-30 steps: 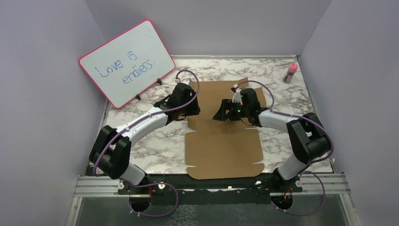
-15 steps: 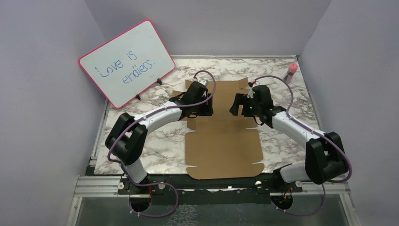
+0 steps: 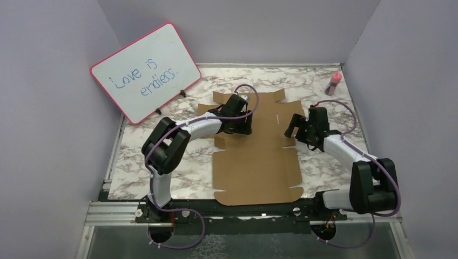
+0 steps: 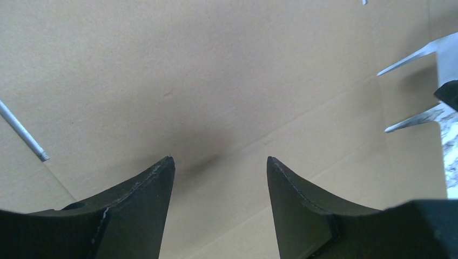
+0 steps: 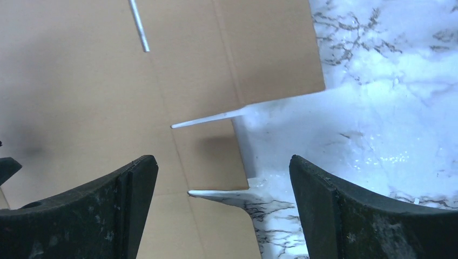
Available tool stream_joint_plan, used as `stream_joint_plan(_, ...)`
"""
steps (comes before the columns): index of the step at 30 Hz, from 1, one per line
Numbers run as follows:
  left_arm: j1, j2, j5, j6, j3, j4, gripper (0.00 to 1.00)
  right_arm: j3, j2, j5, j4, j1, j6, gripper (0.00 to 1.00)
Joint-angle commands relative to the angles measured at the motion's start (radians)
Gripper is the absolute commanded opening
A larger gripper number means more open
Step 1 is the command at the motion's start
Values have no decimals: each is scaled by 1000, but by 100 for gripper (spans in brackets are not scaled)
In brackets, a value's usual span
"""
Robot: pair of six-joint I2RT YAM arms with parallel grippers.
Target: Fold the paper box
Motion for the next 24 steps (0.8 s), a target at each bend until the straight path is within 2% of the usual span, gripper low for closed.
stream_joint_plan(1, -2, 43, 23, 25, 27, 9, 65, -19, 27, -44, 40, -17, 21, 98)
stream_joint_plan(5, -3, 64, 23, 28, 24, 8, 65, -32, 57, -87, 64, -17, 16, 95)
stream_joint_plan(10, -3, 83, 34, 25, 24, 5, 65, -24, 70, -147, 53, -16, 0, 86)
stream_joint_plan(17, -3, 84, 35, 22, 18, 4, 65, -2, 2, -214, 10, -12, -45, 54)
stream_joint_plan(20, -3, 87, 34, 19, 17, 4, 65, 28, -15, -198, -34, 8, -66, 40)
stream_joint_plan(24, -3, 92, 35, 12, 19, 6, 65, 50, -18, -150, -77, 47, -79, 30)
